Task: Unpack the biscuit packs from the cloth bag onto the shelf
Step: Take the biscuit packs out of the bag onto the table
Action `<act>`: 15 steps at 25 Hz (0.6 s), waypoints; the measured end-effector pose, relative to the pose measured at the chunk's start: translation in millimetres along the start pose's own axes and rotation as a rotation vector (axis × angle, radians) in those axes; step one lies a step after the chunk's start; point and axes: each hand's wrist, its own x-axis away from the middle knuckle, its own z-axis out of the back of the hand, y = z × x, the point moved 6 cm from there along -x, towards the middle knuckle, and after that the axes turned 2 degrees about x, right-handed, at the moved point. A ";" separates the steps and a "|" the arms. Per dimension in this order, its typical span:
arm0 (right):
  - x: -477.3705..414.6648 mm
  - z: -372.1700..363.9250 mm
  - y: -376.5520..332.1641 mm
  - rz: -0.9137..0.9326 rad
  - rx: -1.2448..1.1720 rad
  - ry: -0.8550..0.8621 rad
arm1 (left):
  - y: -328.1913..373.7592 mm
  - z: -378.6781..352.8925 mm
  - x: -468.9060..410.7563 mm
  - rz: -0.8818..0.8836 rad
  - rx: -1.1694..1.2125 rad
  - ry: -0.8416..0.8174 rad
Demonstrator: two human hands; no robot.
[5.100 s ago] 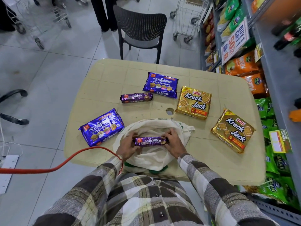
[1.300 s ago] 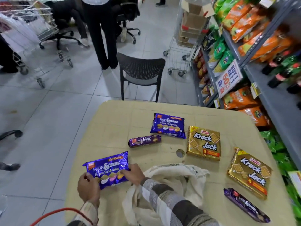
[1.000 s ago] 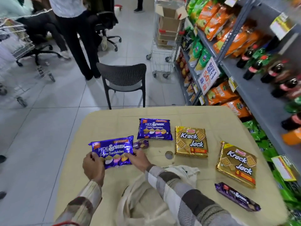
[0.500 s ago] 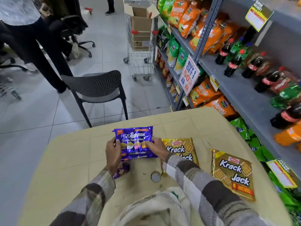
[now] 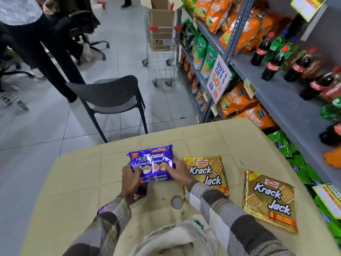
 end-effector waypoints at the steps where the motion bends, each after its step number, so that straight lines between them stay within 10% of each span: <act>1: 7.3 8.0 2.5 0.012 0.009 0.017 | 8.6 1.3 8.7 0.020 -0.052 0.025; 4: 27.4 47.3 33.4 -0.006 0.074 0.201 | 46.2 3.9 52.8 -0.128 -0.177 0.276; 7: 43.2 96.0 89.3 -0.159 0.226 0.342 | 65.2 -51.5 113.8 -0.322 -0.105 0.043; 15: 53.7 113.4 165.8 -0.371 -0.020 0.208 | 34.3 -153.7 131.1 0.072 0.063 -0.199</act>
